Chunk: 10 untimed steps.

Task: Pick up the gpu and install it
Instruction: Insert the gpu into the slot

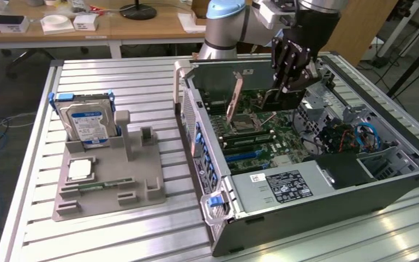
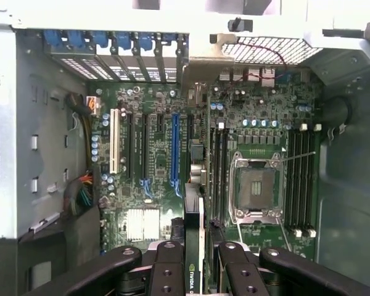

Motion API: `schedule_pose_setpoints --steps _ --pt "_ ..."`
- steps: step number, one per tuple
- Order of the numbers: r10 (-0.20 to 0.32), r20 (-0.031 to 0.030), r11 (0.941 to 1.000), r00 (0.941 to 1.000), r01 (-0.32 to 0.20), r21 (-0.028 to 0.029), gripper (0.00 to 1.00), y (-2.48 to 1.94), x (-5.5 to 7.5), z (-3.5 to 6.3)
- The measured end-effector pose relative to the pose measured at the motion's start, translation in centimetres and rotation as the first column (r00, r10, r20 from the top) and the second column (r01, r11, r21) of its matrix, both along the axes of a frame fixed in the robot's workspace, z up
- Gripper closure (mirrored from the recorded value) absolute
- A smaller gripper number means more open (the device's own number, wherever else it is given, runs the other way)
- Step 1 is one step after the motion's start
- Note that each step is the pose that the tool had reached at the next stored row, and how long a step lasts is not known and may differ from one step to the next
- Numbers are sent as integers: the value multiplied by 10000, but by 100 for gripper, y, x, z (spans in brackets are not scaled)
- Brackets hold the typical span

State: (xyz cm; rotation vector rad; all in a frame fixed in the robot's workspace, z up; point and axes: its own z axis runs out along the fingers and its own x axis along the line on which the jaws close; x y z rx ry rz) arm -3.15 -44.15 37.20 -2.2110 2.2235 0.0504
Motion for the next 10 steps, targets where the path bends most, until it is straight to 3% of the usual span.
schedule_pose_setpoints --steps 10 --pt "-103 26 9999 9999 103 -4 74 0 -9 -42"
